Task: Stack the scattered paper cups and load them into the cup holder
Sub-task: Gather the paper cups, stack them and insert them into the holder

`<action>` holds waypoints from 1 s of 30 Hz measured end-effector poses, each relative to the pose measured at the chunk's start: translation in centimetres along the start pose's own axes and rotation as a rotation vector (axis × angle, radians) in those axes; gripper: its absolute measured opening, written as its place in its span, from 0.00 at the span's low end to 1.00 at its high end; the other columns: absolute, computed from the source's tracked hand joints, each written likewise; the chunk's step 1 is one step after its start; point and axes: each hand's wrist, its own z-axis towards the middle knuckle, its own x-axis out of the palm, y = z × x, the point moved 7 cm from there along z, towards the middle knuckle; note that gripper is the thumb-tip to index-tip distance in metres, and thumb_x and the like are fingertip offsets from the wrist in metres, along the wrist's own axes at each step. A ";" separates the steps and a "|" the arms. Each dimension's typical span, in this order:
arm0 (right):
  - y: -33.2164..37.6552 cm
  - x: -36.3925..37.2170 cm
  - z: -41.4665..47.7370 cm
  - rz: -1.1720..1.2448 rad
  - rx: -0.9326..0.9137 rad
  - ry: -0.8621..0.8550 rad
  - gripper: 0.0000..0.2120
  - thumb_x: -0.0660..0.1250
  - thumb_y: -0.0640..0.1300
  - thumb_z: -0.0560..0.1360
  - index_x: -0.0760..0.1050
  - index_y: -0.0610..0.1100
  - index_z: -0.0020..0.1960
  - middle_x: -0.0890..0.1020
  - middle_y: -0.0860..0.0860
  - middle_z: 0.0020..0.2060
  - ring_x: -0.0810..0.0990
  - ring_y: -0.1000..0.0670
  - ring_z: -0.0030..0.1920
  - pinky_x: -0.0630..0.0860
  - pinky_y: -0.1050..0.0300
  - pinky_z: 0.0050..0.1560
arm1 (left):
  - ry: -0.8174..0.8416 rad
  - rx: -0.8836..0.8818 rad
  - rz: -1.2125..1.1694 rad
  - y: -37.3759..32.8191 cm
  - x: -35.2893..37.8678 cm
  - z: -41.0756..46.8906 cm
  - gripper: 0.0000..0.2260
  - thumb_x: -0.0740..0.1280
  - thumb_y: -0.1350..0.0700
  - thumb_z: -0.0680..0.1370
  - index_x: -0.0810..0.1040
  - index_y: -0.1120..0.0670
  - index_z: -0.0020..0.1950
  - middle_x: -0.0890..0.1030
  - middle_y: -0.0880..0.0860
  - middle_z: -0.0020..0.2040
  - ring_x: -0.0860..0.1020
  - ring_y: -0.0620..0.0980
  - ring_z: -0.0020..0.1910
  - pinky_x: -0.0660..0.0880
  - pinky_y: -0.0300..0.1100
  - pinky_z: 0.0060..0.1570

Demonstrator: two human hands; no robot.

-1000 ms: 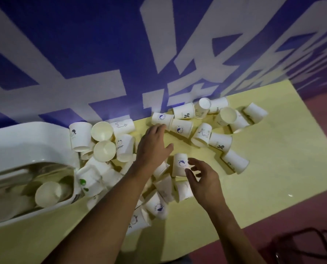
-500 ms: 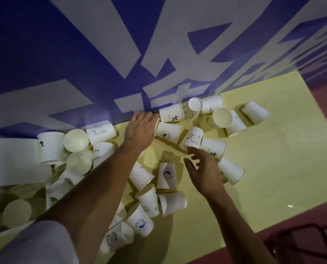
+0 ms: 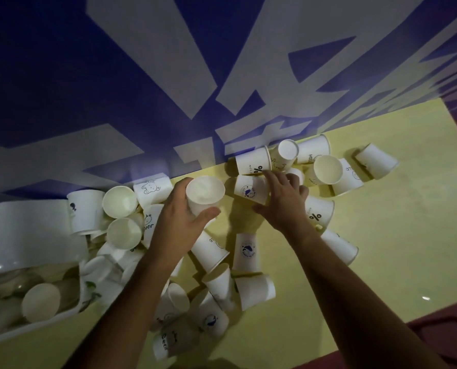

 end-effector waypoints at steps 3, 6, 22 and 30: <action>0.2 1.0 0.6 -0.082 -0.010 0.029 0.38 0.77 0.56 0.70 0.66 0.50 0.76 0.72 0.51 0.72 0.63 0.42 0.74 0.60 0.36 0.69 | -0.028 0.008 -0.154 0.1 -0.9 -2.1 0.27 0.73 0.41 0.75 0.68 0.42 0.70 0.78 0.42 0.63 0.77 0.43 0.61 0.76 0.40 0.58; 0.7 1.0 0.2 -0.097 -0.027 -0.024 0.33 0.75 0.53 0.72 0.69 0.49 0.74 0.77 0.49 0.69 0.64 0.41 0.74 0.58 0.35 0.71 | -0.042 0.012 -0.262 0.3 -1.4 -3.4 0.23 0.68 0.36 0.75 0.70 0.39 0.67 0.79 0.38 0.60 0.78 0.40 0.60 0.77 0.39 0.57; 10.0 -3.9 -12.8 0.453 -0.150 -0.263 0.39 0.83 0.57 0.65 0.71 0.44 0.69 0.78 0.49 0.60 0.75 0.50 0.57 0.73 0.55 0.54 | -0.131 0.077 -0.547 3.4 -9.4 -11.1 0.24 0.68 0.33 0.74 0.72 0.40 0.67 0.80 0.44 0.61 0.78 0.49 0.61 0.77 0.45 0.59; 21.8 -1.5 -19.8 0.513 -0.224 -0.208 0.36 0.81 0.63 0.64 0.73 0.51 0.66 0.77 0.58 0.58 0.75 0.59 0.53 0.72 0.67 0.49 | -0.124 0.124 -0.421 9.9 -18.1 -17.9 0.30 0.74 0.42 0.70 0.70 0.47 0.69 0.78 0.42 0.62 0.78 0.47 0.61 0.77 0.40 0.55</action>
